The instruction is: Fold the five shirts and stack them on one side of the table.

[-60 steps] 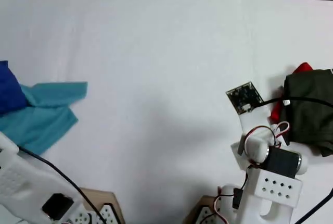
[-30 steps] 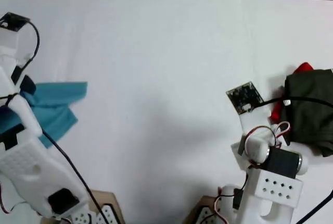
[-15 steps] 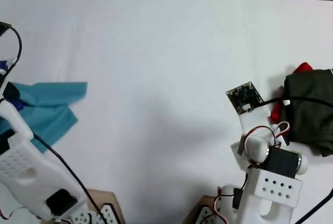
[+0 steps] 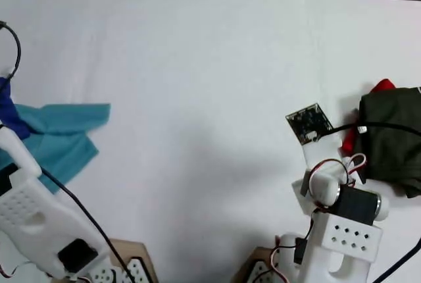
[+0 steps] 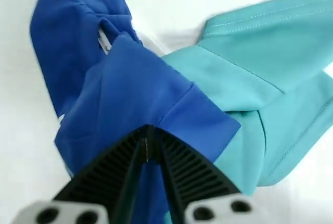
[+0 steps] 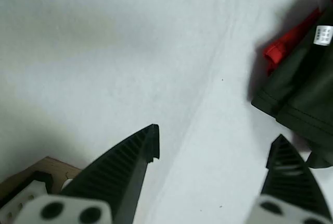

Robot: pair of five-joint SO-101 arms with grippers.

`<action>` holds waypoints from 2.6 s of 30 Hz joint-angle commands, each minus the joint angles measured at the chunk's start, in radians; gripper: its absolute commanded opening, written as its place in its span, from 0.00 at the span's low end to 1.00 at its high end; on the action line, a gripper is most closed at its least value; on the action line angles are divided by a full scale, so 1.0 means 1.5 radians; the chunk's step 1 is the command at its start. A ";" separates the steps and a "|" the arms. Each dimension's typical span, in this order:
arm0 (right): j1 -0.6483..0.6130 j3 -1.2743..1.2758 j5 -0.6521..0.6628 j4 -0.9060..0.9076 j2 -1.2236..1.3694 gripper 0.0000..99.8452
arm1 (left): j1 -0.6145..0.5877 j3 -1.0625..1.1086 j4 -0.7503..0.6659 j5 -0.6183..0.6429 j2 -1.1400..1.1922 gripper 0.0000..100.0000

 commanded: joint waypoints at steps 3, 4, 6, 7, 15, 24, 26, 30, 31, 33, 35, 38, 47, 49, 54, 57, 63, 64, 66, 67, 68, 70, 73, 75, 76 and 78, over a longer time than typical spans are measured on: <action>0.001 -0.005 -0.001 -0.004 -0.005 0.34 | -0.007 -0.012 0.000 0.002 -0.010 0.02; 0.001 -0.005 0.000 -0.004 -0.005 0.34 | -0.006 -0.008 0.000 -0.001 -0.004 0.02; 0.001 -0.005 0.002 -0.004 -0.005 0.34 | -0.006 -0.009 0.001 -0.003 0.007 0.04; 0.001 -0.005 0.002 -0.004 -0.005 0.34 | -0.007 -0.009 0.001 -0.003 0.008 0.08; 0.001 -0.005 0.003 -0.004 -0.005 0.34 | -0.009 -0.083 0.006 -0.010 -0.016 0.26; 0.001 -0.005 0.003 -0.004 -0.005 0.34 | -0.033 -0.058 -0.069 -0.048 -0.008 0.26; 0.001 -0.005 0.003 -0.004 -0.005 0.34 | -0.033 -0.051 -0.083 -0.063 0.014 0.26; 0.001 -0.005 0.003 -0.004 -0.005 0.34 | -0.035 -0.052 -0.086 -0.065 0.069 0.25; 0.001 -0.005 0.003 -0.004 -0.005 0.34 | -0.035 -0.052 -0.079 -0.064 0.073 0.25; 0.001 -0.005 0.003 -0.004 -0.005 0.34 | -0.031 -0.052 -0.065 -0.064 0.073 0.20; 0.001 -0.005 0.003 -0.004 -0.005 0.34 | -0.030 -0.062 -0.062 -0.063 0.071 0.13; 0.001 -0.004 0.003 -0.004 -0.005 0.34 | -0.034 -0.126 -0.051 -0.035 0.073 0.02; 0.001 -0.004 0.003 -0.004 -0.005 0.34 | -0.039 -0.363 0.052 -0.020 0.072 0.02; 0.001 -0.004 0.003 -0.004 -0.005 0.34 | -0.050 -0.382 0.052 -0.024 0.075 0.02; 0.001 -0.004 0.003 -0.004 -0.005 0.34 | -0.111 -0.316 -0.040 -0.055 0.113 0.02; 0.001 -0.004 0.003 -0.004 -0.005 0.34 | -0.153 -0.265 -0.071 -0.070 0.163 0.02; -0.001 -0.004 0.003 -0.004 -0.005 0.34 | -0.163 -0.288 0.050 -0.106 0.196 0.03; -0.001 -0.004 0.003 -0.004 -0.005 0.34 | -0.164 -0.315 0.052 -0.094 0.188 0.05; -0.001 -0.004 0.003 -0.004 -0.005 0.34 | -0.165 -0.356 0.053 -0.078 0.161 0.10; -0.001 -0.004 0.003 -0.004 -0.005 0.34 | -0.164 -0.367 0.053 -0.075 0.143 0.13; -0.001 -0.004 0.003 -0.004 -0.005 0.34 | -0.162 -0.365 0.053 -0.077 0.125 0.16; -0.001 -0.004 0.003 -0.004 -0.005 0.34 | -0.155 -0.342 0.053 -0.078 0.099 0.20; -0.001 -0.004 0.003 -0.004 -0.005 0.34 | -0.144 -0.289 0.050 -0.079 0.096 0.20; -0.001 -0.004 0.003 -0.004 -0.005 0.34 | -0.138 -0.243 0.035 -0.079 0.096 0.20; -0.001 -0.004 0.003 -0.004 -0.005 0.34 | -0.137 -0.216 0.024 -0.079 0.096 0.20; -0.001 -0.004 0.003 -0.004 -0.005 0.34 | -0.135 -0.175 -0.004 -0.079 0.096 0.20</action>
